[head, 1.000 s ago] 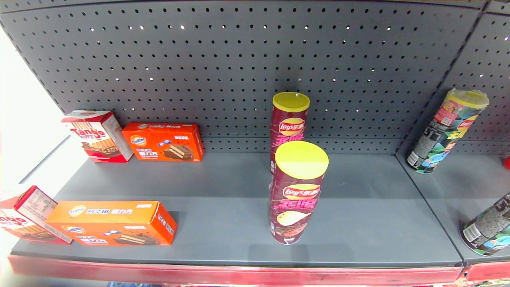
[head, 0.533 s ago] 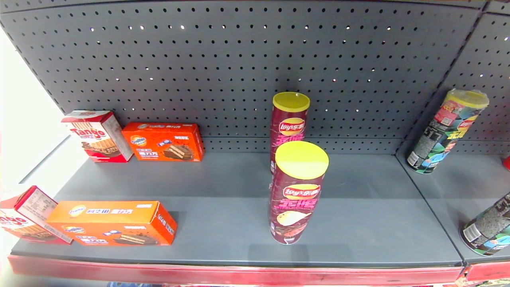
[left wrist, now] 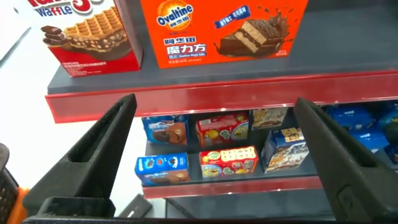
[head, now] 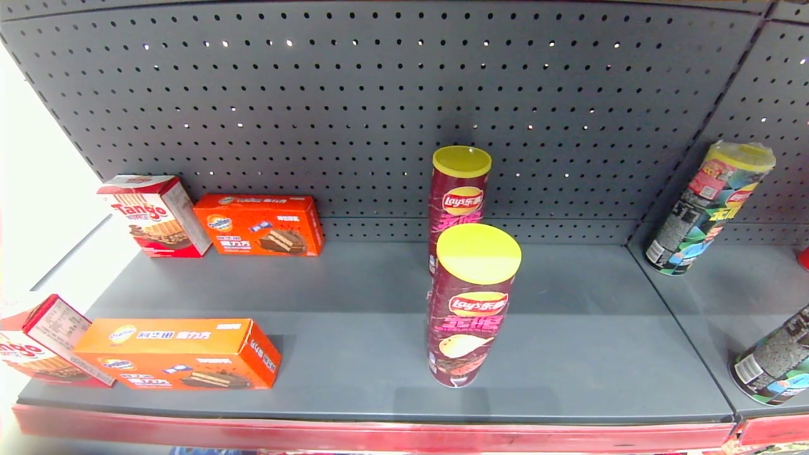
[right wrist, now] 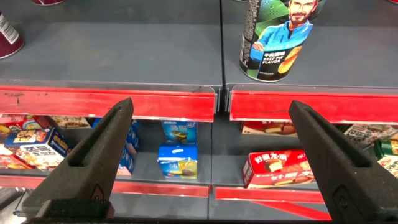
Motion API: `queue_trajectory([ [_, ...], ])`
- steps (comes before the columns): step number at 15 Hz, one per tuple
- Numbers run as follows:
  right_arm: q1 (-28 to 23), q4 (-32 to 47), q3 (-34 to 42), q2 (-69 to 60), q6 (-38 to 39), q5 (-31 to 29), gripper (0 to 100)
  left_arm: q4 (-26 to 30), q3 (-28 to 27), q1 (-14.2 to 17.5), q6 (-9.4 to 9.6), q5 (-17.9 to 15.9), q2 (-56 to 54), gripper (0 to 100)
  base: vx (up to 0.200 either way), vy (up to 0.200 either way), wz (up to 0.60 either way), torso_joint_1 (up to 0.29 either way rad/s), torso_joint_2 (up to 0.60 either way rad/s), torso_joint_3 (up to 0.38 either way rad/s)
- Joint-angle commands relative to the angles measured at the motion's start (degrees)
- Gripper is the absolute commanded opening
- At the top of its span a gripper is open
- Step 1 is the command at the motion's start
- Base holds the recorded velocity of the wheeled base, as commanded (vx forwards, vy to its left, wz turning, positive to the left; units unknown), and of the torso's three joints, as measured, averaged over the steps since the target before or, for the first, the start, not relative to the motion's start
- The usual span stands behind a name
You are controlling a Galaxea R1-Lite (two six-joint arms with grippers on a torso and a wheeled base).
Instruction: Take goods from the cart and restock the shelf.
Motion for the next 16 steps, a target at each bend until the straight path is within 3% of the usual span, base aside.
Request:
queue_trajectory([
  [1,0.0,0.0,0.0,0.0,0.0,0.0,100,0.0,0.0,0.0,0.01,-0.1,0.1,100,0.000,0.000,0.00,0.000,0.00,0.000],
  [9,0.0,0.0,0.0,0.0,0.0,0.0,100,0.0,0.0,0.0,-0.34,0.2,0.1,100,-0.025,0.000,0.00,0.000,0.00,0.000],
  [11,0.0,0.0,0.0,0.0,0.0,0.0,100,0.0,0.0,0.0,-0.16,0.1,0.1,100,0.000,0.000,-0.60,-0.012,0.00,0.002],
  [16,0.0,0.0,0.0,0.0,0.0,0.0,100,0.0,0.0,0.0,-0.16,0.1,0.1,100,0.000,0.000,0.00,0.000,0.00,0.000],
])
